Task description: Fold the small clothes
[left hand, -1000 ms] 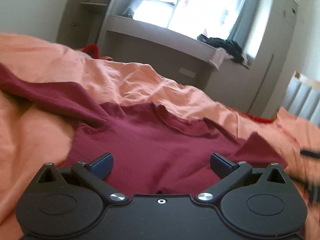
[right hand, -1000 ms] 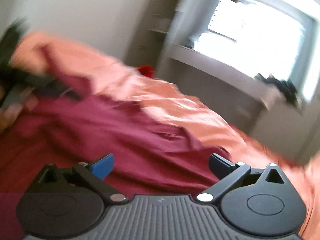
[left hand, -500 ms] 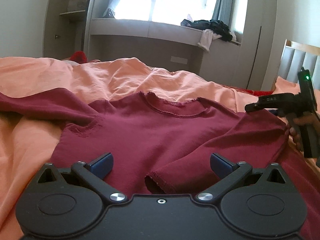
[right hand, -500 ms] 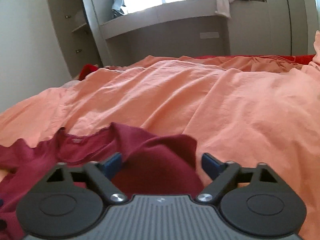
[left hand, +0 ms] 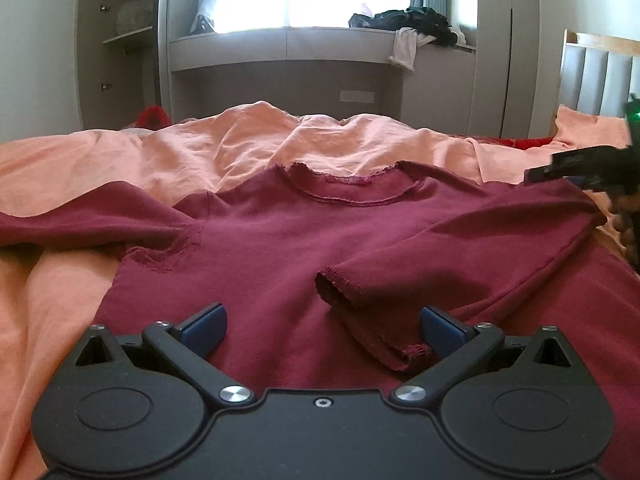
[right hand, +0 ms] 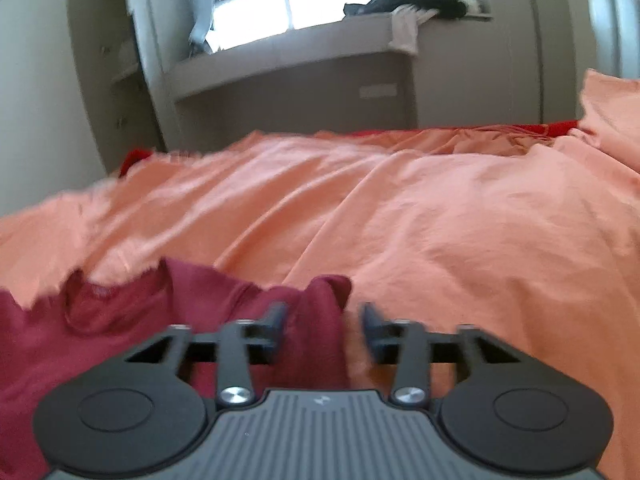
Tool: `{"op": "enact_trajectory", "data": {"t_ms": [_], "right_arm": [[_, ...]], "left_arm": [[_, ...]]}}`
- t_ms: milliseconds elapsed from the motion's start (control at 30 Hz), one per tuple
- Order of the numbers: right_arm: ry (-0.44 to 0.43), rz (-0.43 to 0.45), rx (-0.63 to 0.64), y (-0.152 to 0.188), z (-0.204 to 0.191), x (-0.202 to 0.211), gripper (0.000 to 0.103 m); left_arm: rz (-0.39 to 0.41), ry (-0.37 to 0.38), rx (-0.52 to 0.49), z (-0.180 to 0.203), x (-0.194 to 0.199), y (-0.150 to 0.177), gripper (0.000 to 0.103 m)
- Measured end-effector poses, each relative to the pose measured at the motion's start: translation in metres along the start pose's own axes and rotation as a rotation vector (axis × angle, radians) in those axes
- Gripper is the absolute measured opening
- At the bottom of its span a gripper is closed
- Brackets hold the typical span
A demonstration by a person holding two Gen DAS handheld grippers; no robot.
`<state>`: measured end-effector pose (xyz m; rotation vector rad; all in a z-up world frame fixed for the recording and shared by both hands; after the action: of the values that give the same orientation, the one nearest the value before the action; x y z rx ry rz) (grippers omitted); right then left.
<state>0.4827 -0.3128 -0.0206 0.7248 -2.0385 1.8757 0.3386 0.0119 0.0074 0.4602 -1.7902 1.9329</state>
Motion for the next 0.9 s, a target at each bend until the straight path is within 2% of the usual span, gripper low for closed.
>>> {"op": "enact_trajectory", "data": {"t_ms": [67,133,233,300,367,433,567,633,700,900], "right_arm": [[0.003,0.023,0.007,0.003,0.005,0.018,0.069],[0.001,0.035,0.037,0.009,0.007,0.039,0.082],[0.000,0.068,0.092,0.025,0.005,0.072,0.092],[0.027,0.062,0.137,0.036,0.003,0.081,0.093],[0.098,0.023,0.188,0.047,-0.001,0.077,0.093],[0.130,0.001,0.185,0.055,0.001,0.072,0.094],[0.106,0.023,0.113,0.056,0.005,0.086,0.096],[0.071,0.054,0.098,0.059,0.001,0.104,0.103],[0.035,0.093,0.077,0.065,-0.003,0.124,0.103],[-0.137,0.200,0.016,0.093,-0.040,0.173,0.103]], "left_arm": [[-0.002,0.007,0.009,-0.002,0.000,0.000,0.103],[-0.003,0.007,0.008,-0.001,0.000,0.000,0.103],[-0.002,0.000,-0.006,0.001,0.000,0.002,0.102],[0.002,-0.005,-0.015,0.004,0.000,0.003,0.103],[0.005,-0.006,-0.018,0.004,0.001,0.003,0.103],[0.004,-0.003,-0.014,0.004,0.001,0.003,0.102],[0.017,0.028,0.023,0.000,0.006,0.003,0.102],[0.032,0.052,0.048,-0.004,0.012,0.003,0.103],[0.050,0.070,0.071,-0.008,0.021,0.004,0.102],[0.119,0.029,0.164,-0.035,0.050,0.008,0.102]]}}
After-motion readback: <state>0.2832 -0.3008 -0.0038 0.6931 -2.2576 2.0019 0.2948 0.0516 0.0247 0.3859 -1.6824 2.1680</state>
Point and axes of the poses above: each gripper's, at about its wrist camera, not at the fingertips, and x roughly against the way its jaws point, z to its right, y to its underside, the point moved 2 cm from there along -x, roughly the way its jaws point, and after that the axes turned 6 degrees about x, right-handed, at the moved point
